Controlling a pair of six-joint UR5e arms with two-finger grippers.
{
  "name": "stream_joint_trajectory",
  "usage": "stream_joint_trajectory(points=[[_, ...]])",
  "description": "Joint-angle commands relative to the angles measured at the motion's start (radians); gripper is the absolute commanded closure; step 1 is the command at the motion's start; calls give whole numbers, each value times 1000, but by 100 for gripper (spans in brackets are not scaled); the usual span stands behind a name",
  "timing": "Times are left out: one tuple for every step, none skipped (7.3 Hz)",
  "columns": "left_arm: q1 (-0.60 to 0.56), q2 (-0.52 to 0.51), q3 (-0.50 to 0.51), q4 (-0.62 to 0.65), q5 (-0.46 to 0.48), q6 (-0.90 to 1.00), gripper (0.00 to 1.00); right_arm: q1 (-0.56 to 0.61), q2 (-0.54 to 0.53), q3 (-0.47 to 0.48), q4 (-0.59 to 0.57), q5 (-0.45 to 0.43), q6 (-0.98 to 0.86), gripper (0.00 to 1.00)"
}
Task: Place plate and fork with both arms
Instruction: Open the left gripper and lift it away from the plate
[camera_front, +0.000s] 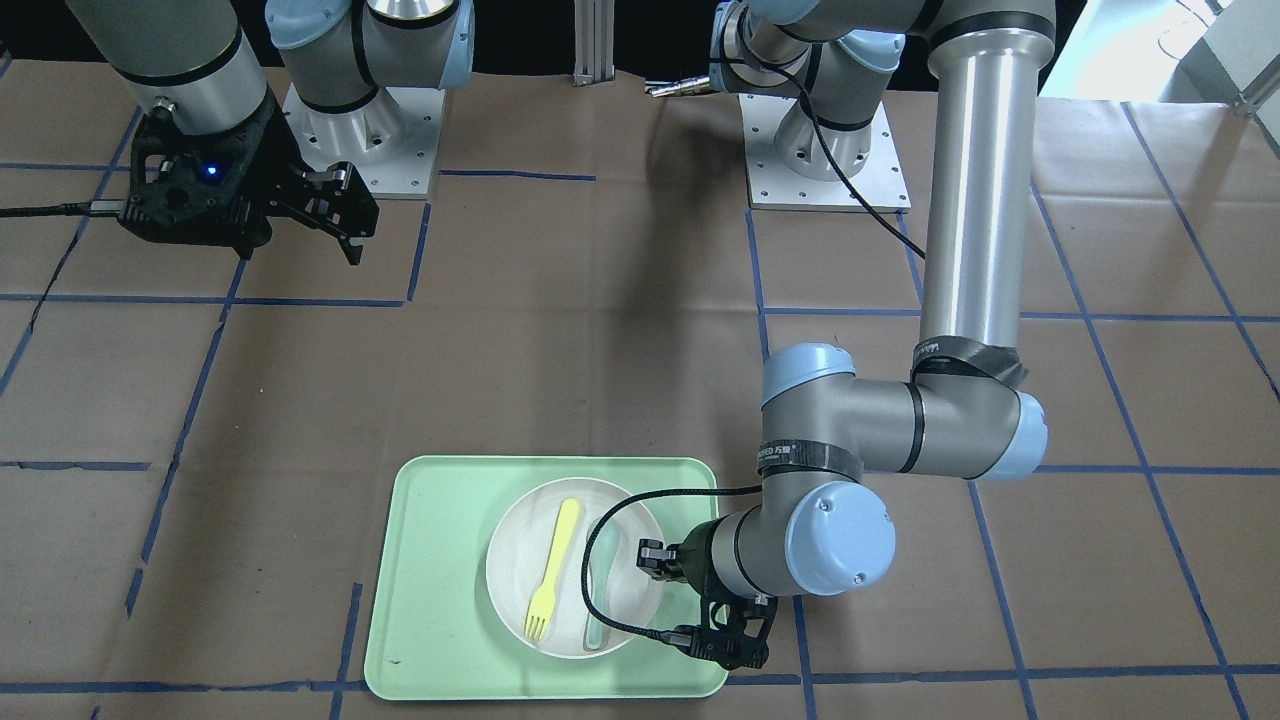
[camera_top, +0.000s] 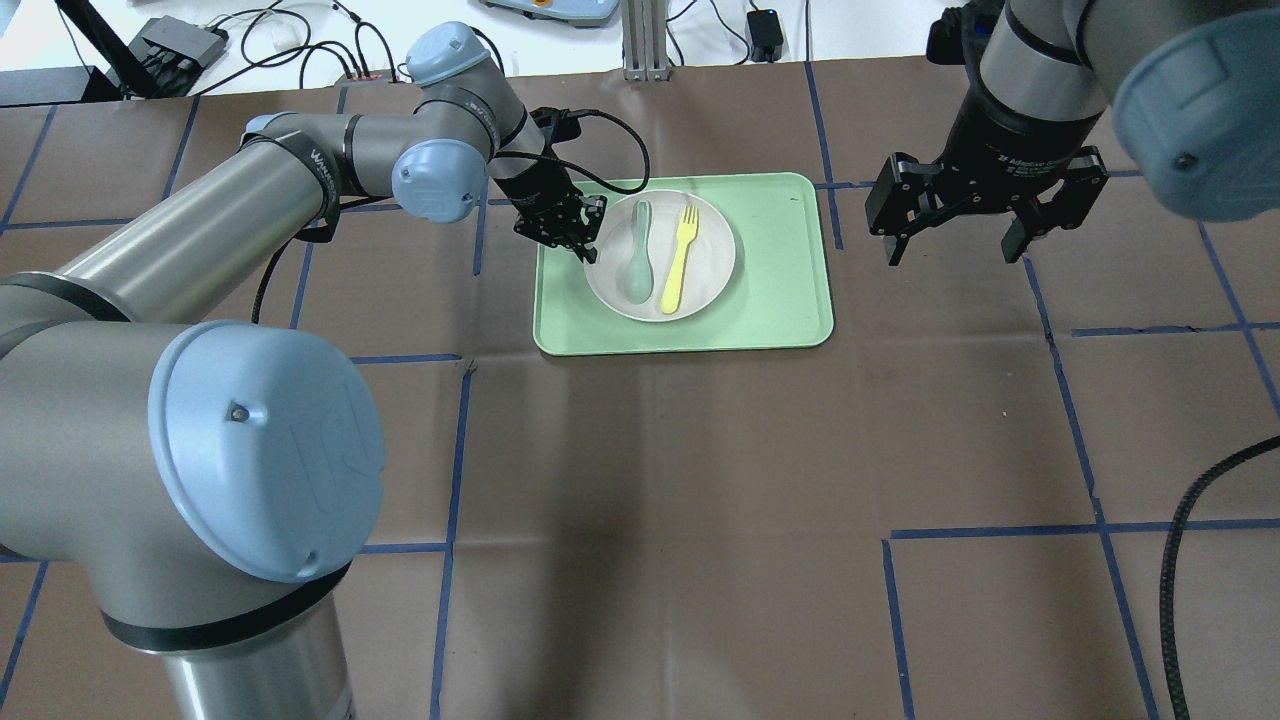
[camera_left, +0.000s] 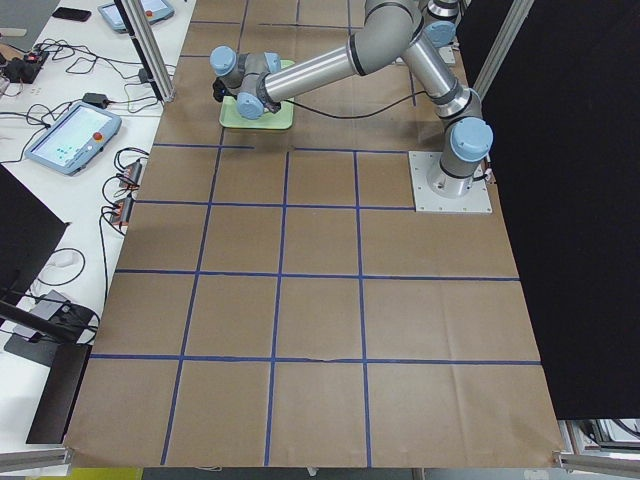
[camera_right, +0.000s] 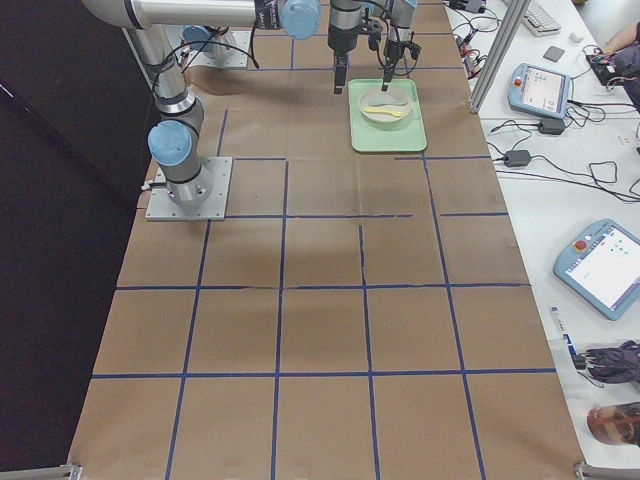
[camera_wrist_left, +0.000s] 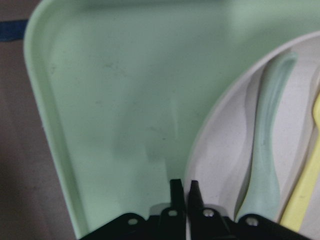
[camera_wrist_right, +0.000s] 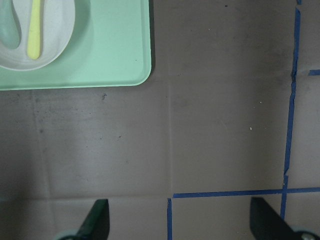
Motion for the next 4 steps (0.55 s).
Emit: stream_joint_trajectory(points=[[-5,-2,-1,0,3,-2,18,0,2,0,0,0,-4,0],[-6,1,-3,-1,3,-24,1,0,2,0,-1,0,-4,0],[-11,14,-3,-6,3,-50,0,0,2,0,-1,0,-4,0],[-12,47,-4,-52,3,-51,0,0,3,0,-3,0,-4,0]])
